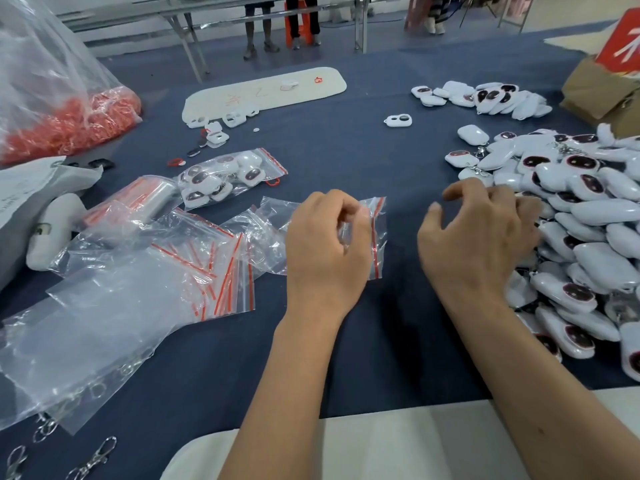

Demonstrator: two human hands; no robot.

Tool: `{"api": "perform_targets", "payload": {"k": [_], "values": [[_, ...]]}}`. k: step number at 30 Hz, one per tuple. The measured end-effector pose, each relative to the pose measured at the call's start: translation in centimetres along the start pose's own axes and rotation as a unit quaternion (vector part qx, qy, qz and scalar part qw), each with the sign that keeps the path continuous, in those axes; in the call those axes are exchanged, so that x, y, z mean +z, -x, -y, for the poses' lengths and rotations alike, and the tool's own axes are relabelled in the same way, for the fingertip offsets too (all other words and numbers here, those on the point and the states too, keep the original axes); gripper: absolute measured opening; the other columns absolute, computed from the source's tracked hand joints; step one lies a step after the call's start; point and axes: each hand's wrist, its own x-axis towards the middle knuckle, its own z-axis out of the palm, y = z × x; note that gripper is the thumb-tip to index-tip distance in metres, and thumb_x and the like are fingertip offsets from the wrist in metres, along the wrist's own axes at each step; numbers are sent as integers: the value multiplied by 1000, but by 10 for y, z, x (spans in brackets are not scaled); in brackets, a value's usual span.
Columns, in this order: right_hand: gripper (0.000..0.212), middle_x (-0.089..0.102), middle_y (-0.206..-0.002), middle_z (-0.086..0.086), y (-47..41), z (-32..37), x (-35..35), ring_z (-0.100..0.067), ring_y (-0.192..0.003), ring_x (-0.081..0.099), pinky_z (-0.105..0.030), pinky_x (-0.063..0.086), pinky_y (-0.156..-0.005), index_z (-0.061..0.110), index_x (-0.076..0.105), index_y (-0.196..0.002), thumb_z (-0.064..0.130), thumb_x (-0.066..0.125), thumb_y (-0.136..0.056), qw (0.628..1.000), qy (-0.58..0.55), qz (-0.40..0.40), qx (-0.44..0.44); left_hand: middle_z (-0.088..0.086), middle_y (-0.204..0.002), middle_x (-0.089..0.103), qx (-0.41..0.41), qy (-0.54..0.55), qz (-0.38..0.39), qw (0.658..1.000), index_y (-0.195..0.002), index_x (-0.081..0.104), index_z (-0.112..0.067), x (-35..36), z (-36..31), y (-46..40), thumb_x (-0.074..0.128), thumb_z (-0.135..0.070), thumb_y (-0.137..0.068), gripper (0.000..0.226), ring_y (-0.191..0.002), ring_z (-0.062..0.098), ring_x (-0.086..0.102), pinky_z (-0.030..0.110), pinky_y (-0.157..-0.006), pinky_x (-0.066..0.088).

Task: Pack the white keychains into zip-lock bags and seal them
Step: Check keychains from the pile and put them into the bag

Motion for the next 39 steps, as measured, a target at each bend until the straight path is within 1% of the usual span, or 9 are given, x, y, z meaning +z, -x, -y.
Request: {"api": "perform_targets", "payload": {"k": [4, 8, 11, 16, 21, 24, 28, 36, 39], "values": [[41, 50, -131, -16, 2, 3, 4, -40, -130, 36, -49, 29, -103, 20, 59, -124, 36, 71, -88, 990, 83, 110, 19, 0, -101, 63, 22, 12, 142, 990, -99, 72, -14, 7, 1, 4, 65, -13, -97, 7, -91, 8, 58, 20, -82, 49], [27, 59, -122, -15, 2, 3, 2, -39, -128, 43, -39, 33, -106, 17, 70, -116, 24, 69, -90, 998, -30, 41, -30, 2, -108, 62, 20, -5, 209, 978, -105, 73, -12, 13, 1, 9, 65, -11, -96, 13, -98, 12, 59, 30, -93, 51], [30, 58, -129, -15, -5, -5, -6, -39, -135, 41, -47, 33, -112, 16, 72, -117, 25, 68, -88, 999, 6, -28, -31, 1, -115, 60, 2, -47, 198, 979, -108, 73, -10, 13, 2, 10, 66, -10, -93, 16, -110, 16, 57, 23, -99, 44], [42, 59, -139, -17, -7, -7, -3, -43, -149, 27, -59, 20, -119, 22, 65, -133, 32, 64, -92, 975, 187, 117, -14, 8, -132, 49, -62, -125, 138, 981, -115, 68, -5, 14, 0, 14, 68, -20, -93, 27, -128, 24, 44, 21, -105, 31], [37, 64, -122, -11, -1, -1, 3, -37, -122, 53, -49, 37, -100, 19, 70, -126, 11, 65, -90, 992, 31, 88, -84, 11, -129, 49, -100, -142, 96, 980, -110, 67, -7, 12, 2, 13, 71, -28, -92, 28, -125, 28, 44, 33, -108, 36], [33, 62, -123, -12, 3, 2, 3, -39, -120, 52, -48, 41, -98, 18, 73, -120, 10, 68, -89, 996, -14, 29, -77, 4, -121, 52, -112, -112, 79, 984, -106, 68, -11, 9, 3, 10, 70, -25, -92, 20, -116, 17, 48, 13, -93, 33], [43, 61, -133, -15, 1, -2, 8, -39, -126, 52, -48, 34, -111, 21, 68, -134, 12, 61, -93, 980, 101, 127, -115, -3, -112, 54, -116, -86, 54, 988, -99, 69, -14, 7, 3, 9, 69, -20, -91, 9, -104, 9, 49, -3, -81, 26], [46, 67, -113, -2, 6, 6, 10, -19, -100, 62, -19, 43, -88, 19, 72, -127, 8, 81, -84, 964, -205, 115, -126, -7, -89, 71, -140, 48, -2, 989, -96, 74, -16, 4, 4, 0, 69, -12, -90, 9, -82, 8, 68, 27, -81, 54], [40, 71, -106, 3, 13, 15, 10, -11, -95, 70, -31, 58, -89, 23, 72, -124, 16, 85, -86, 917, -352, 181, -59, -1, -90, 77, -205, 140, 30, 968, -101, 77, -12, 3, 6, -4, 71, -12, -93, 10, -85, 16, 74, 40, -84, 61]]}}
